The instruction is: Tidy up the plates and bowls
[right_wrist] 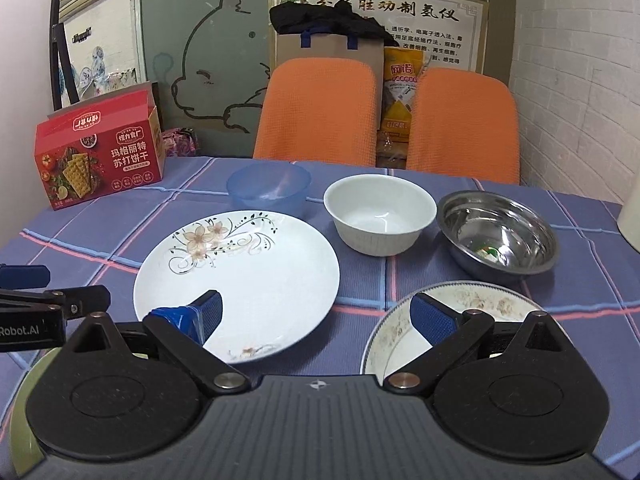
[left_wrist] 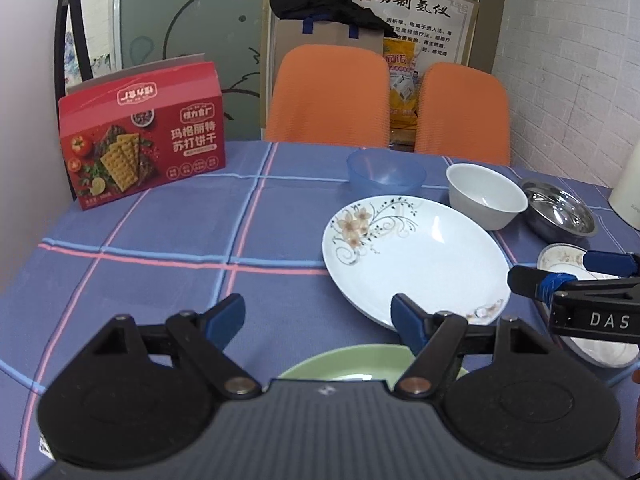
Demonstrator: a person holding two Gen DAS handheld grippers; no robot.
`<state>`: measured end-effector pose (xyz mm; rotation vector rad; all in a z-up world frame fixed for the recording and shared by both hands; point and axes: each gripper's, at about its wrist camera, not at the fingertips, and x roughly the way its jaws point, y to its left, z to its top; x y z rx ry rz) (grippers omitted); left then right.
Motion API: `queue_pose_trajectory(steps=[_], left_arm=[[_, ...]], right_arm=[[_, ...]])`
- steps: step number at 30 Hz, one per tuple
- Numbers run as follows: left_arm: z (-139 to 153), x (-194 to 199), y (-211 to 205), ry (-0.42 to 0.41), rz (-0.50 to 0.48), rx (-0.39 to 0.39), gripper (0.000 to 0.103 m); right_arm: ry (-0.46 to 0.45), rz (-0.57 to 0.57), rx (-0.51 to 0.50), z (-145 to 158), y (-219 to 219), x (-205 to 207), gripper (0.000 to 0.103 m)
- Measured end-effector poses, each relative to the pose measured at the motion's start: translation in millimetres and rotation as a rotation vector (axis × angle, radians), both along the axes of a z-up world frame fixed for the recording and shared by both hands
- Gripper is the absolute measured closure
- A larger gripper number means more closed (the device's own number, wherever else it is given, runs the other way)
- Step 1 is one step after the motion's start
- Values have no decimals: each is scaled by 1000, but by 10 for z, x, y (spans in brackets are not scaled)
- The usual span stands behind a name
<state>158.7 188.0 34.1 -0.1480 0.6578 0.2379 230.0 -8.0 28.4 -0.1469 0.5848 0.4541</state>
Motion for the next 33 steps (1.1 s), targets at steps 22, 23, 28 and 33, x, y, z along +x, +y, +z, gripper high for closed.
queue_pose_trajectory(steps=[22, 23, 28, 33], left_arm=[[-330, 1135, 311, 136, -44, -42, 29], [-350, 1152, 312, 143, -47, -40, 29], [-433, 1217, 310, 169, -57, -27, 29], [-431, 1239, 305, 167, -62, -31, 29]], right_arm=[[157, 16, -96, -428, 381, 834, 15], [163, 13, -92, -423, 381, 844, 15], [207, -9, -110, -379, 427, 914, 15], [227, -18, -122, -360, 453, 937, 14]])
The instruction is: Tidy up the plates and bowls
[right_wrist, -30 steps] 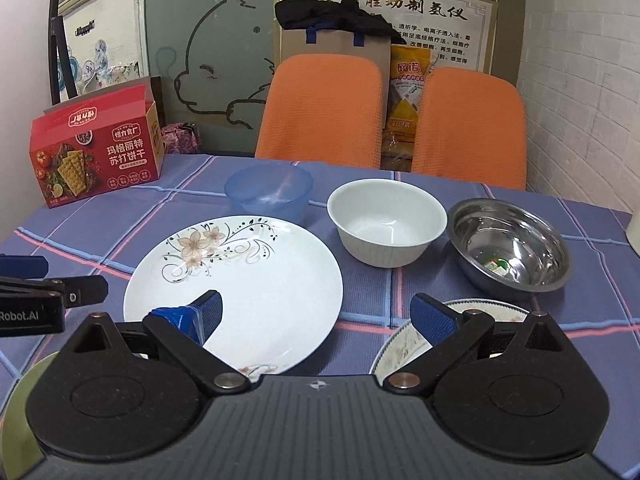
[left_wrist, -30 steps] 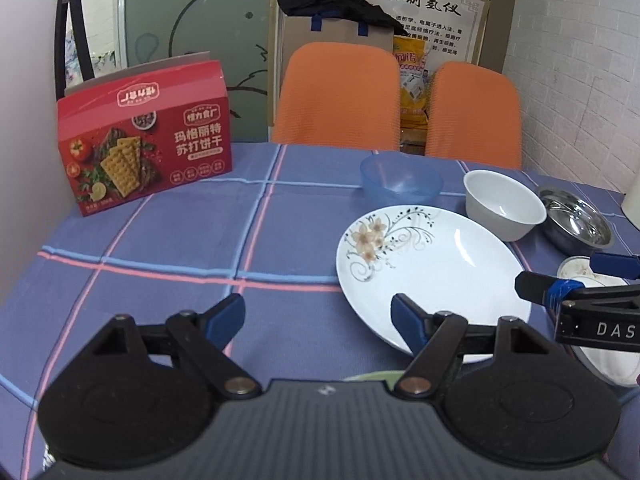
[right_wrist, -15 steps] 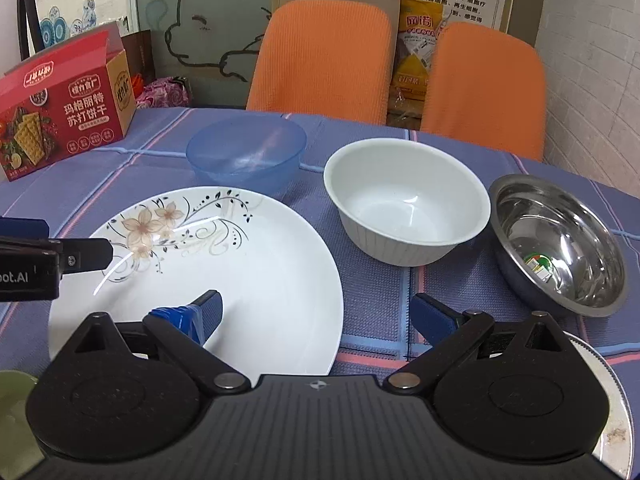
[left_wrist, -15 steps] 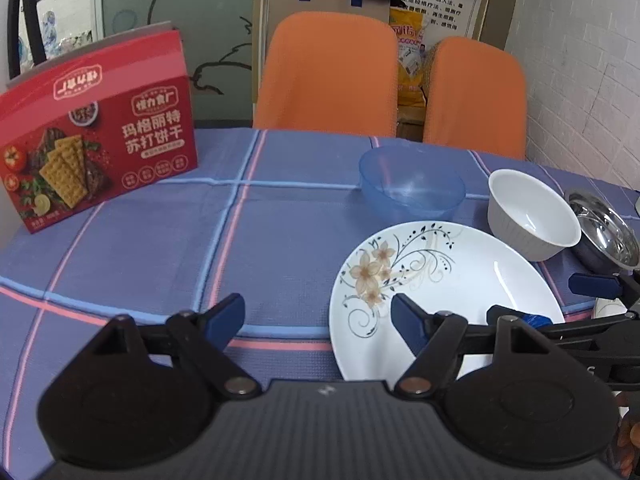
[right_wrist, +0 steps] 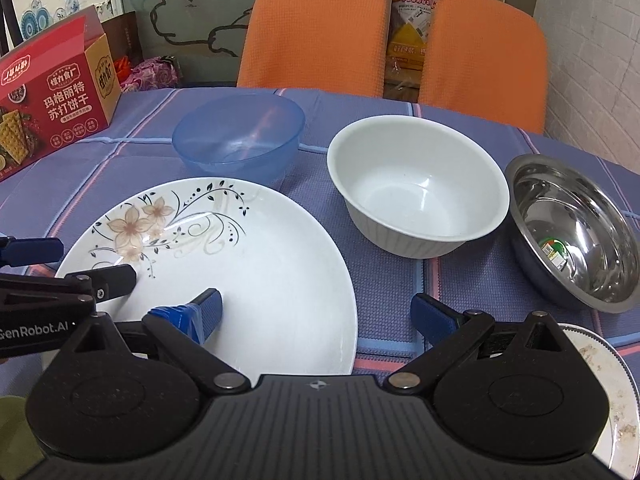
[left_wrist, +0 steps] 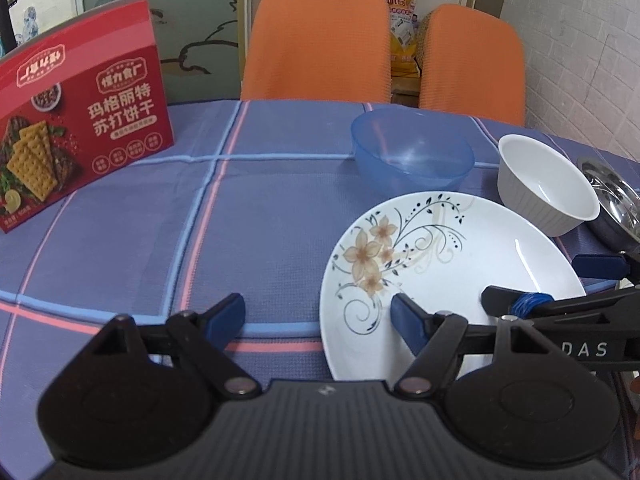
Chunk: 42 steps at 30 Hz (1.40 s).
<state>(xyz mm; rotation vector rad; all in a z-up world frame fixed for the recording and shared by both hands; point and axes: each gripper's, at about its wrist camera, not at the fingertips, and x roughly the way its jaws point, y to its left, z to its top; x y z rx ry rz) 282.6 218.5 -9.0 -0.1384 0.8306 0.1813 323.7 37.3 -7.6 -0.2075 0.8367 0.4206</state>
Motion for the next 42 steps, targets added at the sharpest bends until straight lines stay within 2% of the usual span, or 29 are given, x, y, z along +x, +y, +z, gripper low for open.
queue_pose_trajectory(steps=[21, 26, 31, 37, 42], left_arm=[[50, -23, 22, -12, 0, -2, 29], [53, -29, 21, -16, -2, -6, 29], [53, -23, -26, -19, 10, 17, 29], [43, -29, -75, -19, 44, 56, 29], [69, -32, -146, -16, 77, 131, 28]], right_arm=[[22, 2, -1, 11, 36, 51, 14], [2, -14, 34, 26, -19, -15, 15], [17, -5, 106, 9, -87, -139, 15], [8, 0, 105, -26, -65, -205, 14], [6, 27, 88, -75, 8, -238, 14]])
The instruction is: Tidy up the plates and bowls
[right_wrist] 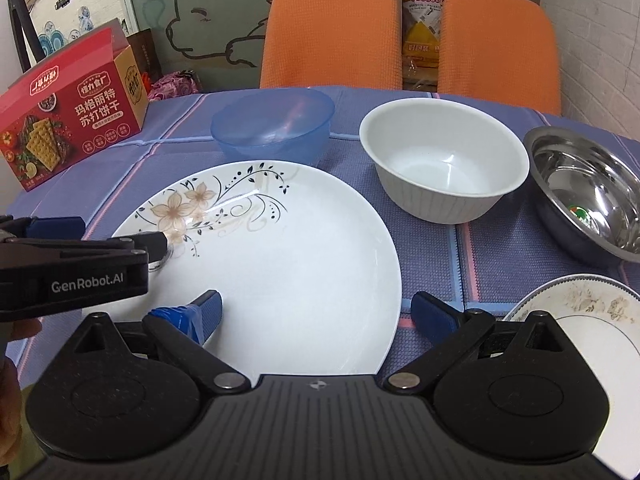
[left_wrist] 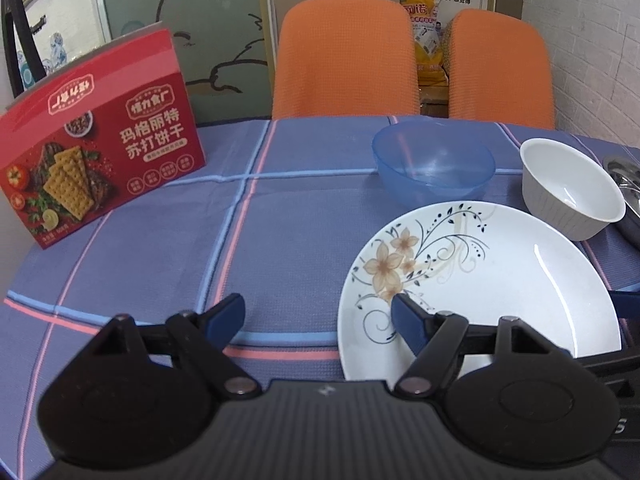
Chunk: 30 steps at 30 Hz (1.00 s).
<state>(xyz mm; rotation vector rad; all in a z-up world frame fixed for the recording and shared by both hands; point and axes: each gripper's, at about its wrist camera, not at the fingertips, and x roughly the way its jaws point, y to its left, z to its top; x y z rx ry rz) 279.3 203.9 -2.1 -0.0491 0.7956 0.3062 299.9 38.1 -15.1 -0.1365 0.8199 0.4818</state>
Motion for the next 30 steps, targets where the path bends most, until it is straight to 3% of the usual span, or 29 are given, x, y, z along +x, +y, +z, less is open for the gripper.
queue_pose_trajectory(steps=[3, 7, 9, 16, 24, 30], left_arm=[[22, -9, -57, -2, 14, 47, 28], [39, -2, -170, -1, 37, 170, 27], [49, -10, -197, -5, 30, 180, 27], [3, -20, -192, 3, -4, 133, 27], [-93, -51, 112, -7, -51, -101, 27], [-118, -25, 122, -24, -79, -153, 27]], right_arm=[[-8, 3, 3, -5, -3, -6, 14], [-10, 5, 2, -3, -14, 1, 14], [-10, 6, 2, -5, -14, 1, 14], [-20, 13, 8, -8, -22, -59, 14], [-43, 48, 27, -30, -36, -140, 14], [-50, 42, 57, -21, -102, -8, 14]])
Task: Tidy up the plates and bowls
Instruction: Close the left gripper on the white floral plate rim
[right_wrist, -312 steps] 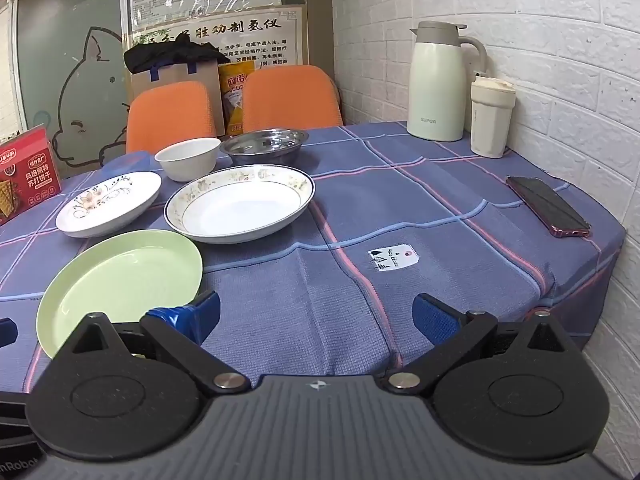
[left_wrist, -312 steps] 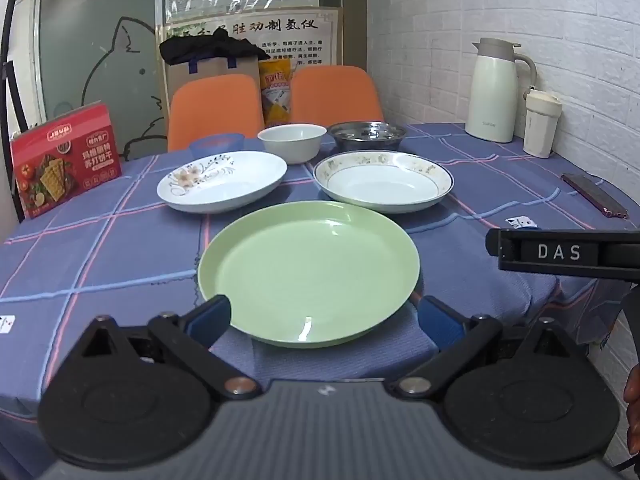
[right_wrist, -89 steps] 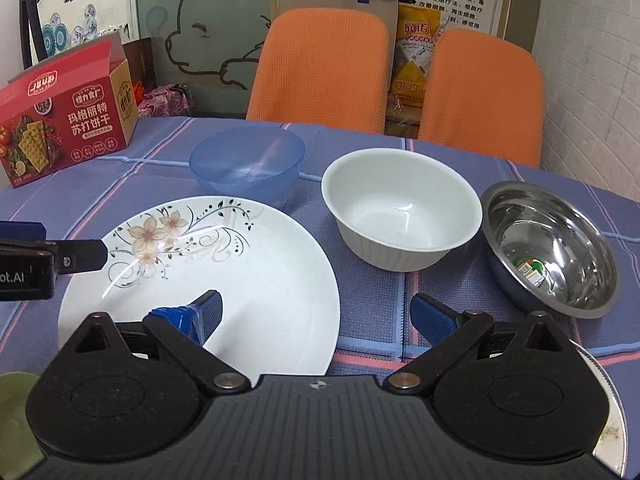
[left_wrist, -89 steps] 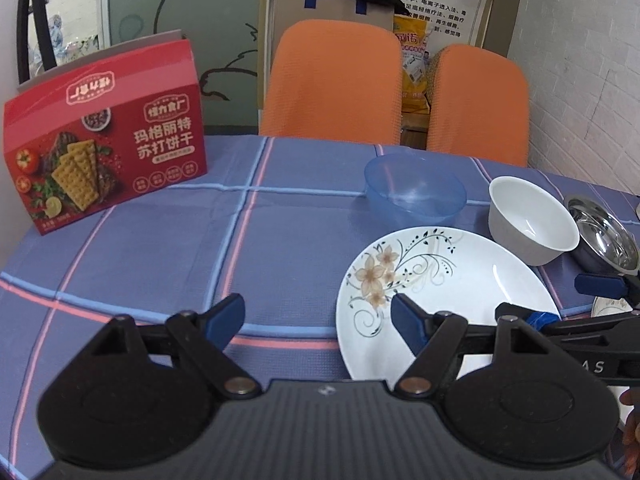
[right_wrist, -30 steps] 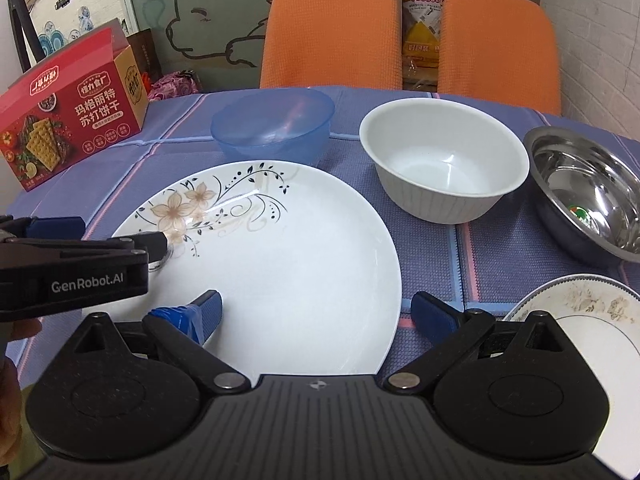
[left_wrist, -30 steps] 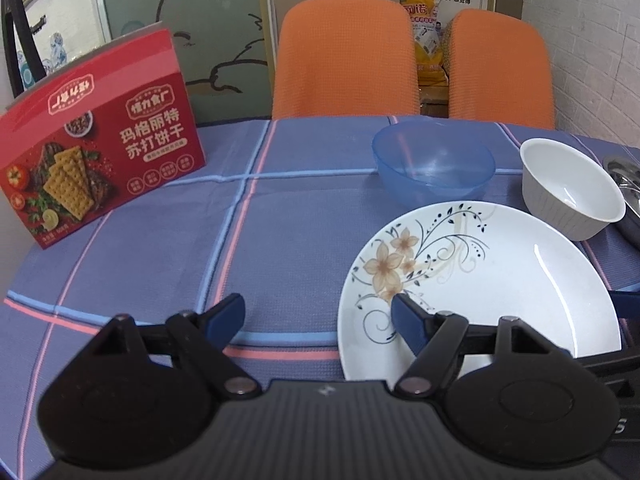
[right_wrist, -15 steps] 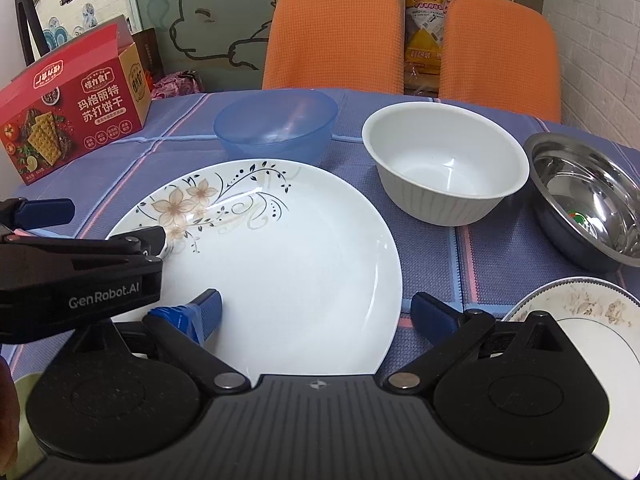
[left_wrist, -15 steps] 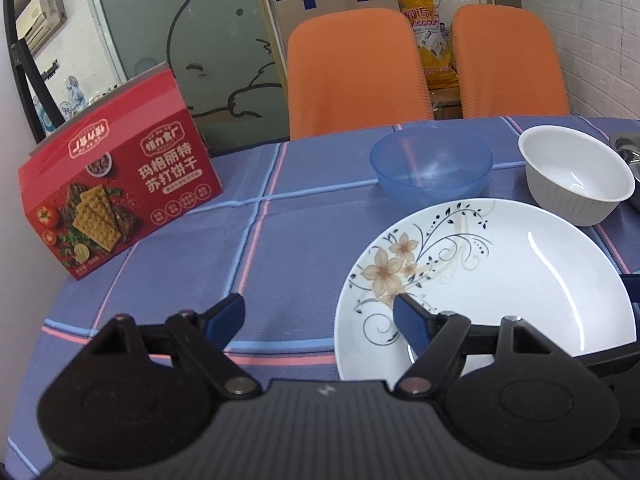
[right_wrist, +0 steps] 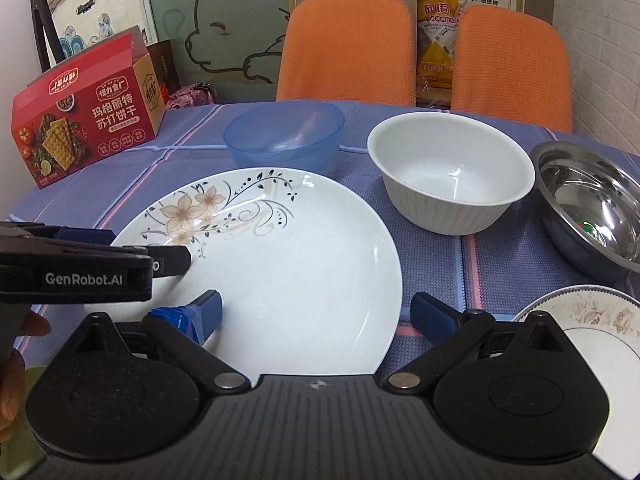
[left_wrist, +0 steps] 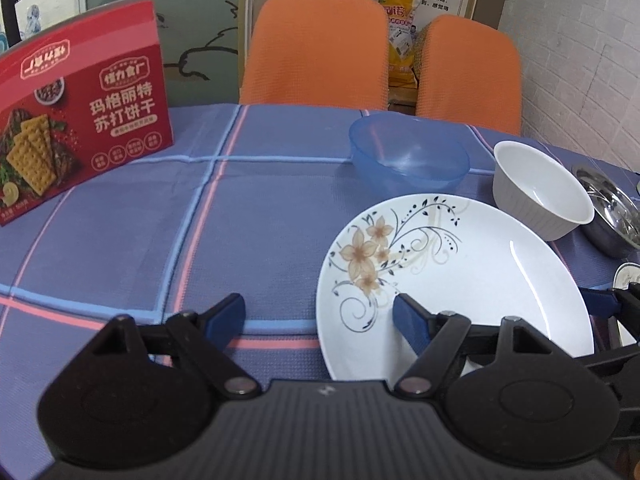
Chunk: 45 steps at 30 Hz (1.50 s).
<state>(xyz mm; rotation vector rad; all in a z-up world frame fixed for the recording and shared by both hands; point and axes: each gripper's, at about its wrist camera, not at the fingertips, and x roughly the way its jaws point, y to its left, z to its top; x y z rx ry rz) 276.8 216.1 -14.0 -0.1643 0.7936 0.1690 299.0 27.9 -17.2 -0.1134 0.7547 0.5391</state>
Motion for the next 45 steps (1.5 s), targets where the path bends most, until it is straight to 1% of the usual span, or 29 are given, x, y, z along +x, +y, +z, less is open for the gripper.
queue_pose_trajectory(steps=[2, 5, 9, 12, 18, 20, 24, 27, 29, 30, 32, 34, 35, 38, 40, 43, 45], left_arm=[[-9, 25, -7, -5, -5, -2, 27], [-8, 47, -14, -9, -16, -3, 27], [8, 12, 21, -8, -9, 8, 26], [16, -39, 90, -12, -16, 33, 26], [-28, -52, 60, -24, -109, -20, 26], [-35, -35, 24, -34, -105, -12, 26], [-27, 15, 6, -25, -84, -18, 27], [-12, 18, -29, -7, -101, -24, 29], [11, 15, -116, -5, -142, -31, 40], [24, 20, -167, 1, -146, -22, 43], [33, 46, -171, 10, -126, -36, 44], [46, 66, -151, 18, -117, -57, 51], [60, 66, -149, 19, -107, -61, 51], [139, 27, -185, -8, -115, -42, 51], [204, -6, -182, -24, -119, -47, 51], [295, -78, -204, -50, -121, -25, 51], [340, -148, -207, -55, -117, -28, 51]], right_arm=[[-6, -1, 1, 8, -24, 29, 14], [-13, 21, -29, -5, -1, 15, 14], [-18, 44, -19, -29, 4, -57, 14], [-28, 40, -11, -41, -3, -50, 14], [-54, 42, 1, -63, -6, -68, 13], [-58, 38, 2, -66, -3, -74, 13], [-39, 35, -3, -51, 42, -67, 12], [-47, 68, 2, -60, 97, -158, 12], [-57, 40, 8, -70, 126, -199, 12], [-54, 31, 10, -68, 127, -195, 12], [-38, 12, 19, -45, 125, -182, 12], [-20, 5, 33, -18, 118, -184, 12], [-25, 3, 37, -3, 116, -197, 12], [-70, -8, 31, 76, 105, -267, 12], [-75, -13, 45, 140, 80, -289, 12], [-88, -12, 57, 205, 69, -344, 12], [-93, -16, 66, 240, 55, -419, 12]])
